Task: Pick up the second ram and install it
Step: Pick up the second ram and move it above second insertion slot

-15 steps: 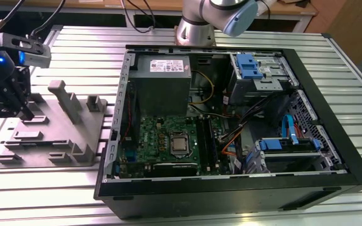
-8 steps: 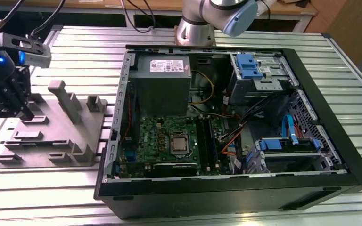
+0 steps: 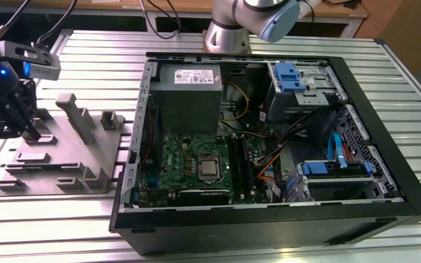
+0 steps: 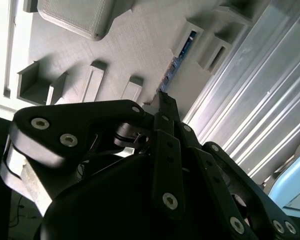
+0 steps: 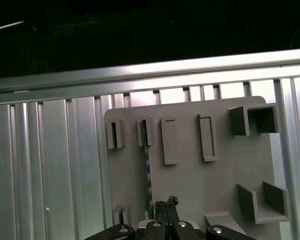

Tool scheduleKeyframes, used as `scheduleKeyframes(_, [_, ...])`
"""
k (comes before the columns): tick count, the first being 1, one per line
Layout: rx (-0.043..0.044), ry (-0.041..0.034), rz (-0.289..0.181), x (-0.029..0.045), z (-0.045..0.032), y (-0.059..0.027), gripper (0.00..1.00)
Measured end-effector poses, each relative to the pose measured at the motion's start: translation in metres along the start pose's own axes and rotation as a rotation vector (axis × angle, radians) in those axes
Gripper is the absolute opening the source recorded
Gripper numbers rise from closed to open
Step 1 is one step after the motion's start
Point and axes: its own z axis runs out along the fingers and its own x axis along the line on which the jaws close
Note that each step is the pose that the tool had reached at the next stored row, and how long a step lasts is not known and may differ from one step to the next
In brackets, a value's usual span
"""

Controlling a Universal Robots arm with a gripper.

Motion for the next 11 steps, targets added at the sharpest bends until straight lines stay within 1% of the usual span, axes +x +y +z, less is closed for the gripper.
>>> scheduleKeyframes(4, [0.002,-0.0013,0.0,0.0011,0.0034,-0.0001,0.1])
scheduleKeyframes(6, [0.0028,-0.0039,-0.001,0.0024,0.005,-0.0003,0.1])
scheduleKeyframes(11, [0.0081,-0.0049,-0.025,0.0034,0.0098,0.0007,0.1])
